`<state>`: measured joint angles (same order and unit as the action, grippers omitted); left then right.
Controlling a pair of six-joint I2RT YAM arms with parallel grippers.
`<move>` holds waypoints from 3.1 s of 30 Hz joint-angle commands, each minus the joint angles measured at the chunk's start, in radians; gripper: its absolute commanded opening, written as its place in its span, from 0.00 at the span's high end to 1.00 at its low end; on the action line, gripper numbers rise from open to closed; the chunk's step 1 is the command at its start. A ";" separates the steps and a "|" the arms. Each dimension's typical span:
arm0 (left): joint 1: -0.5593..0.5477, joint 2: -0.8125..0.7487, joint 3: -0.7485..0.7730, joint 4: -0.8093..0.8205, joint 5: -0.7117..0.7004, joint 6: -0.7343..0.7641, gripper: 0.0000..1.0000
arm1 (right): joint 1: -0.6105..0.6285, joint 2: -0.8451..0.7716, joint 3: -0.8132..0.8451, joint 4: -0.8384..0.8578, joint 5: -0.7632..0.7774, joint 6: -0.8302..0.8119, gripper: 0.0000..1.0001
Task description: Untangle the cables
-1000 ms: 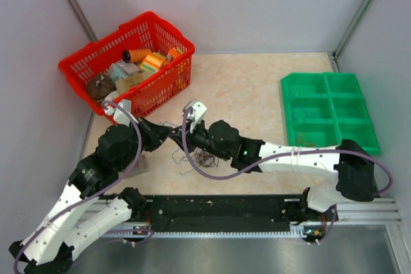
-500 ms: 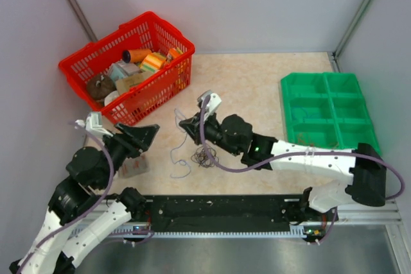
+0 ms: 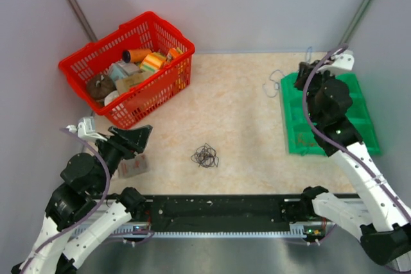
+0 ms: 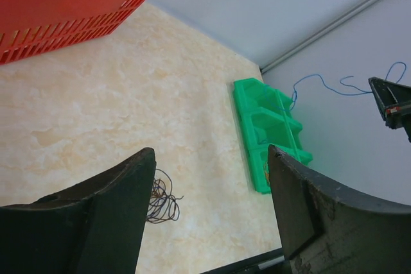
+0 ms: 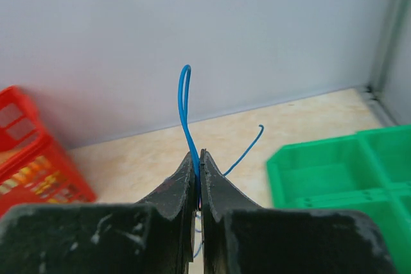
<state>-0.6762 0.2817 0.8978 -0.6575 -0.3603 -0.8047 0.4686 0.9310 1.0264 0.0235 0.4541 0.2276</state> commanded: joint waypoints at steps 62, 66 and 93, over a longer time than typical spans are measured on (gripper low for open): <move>-0.006 0.680 -0.407 0.584 0.689 -0.007 0.41 | 0.293 0.211 -0.500 0.311 -0.778 0.351 0.39; -0.008 0.692 -0.407 0.563 0.641 0.007 0.43 | 0.392 0.330 -0.571 0.516 -0.787 0.366 0.53; -0.008 0.901 -0.326 0.579 0.598 0.009 0.41 | 0.473 0.600 -0.485 0.510 -0.491 0.164 0.63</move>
<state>-0.6819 1.1854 0.5369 -0.1223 0.2306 -0.8021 0.9287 1.5169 0.4896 0.4789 -0.0719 0.4393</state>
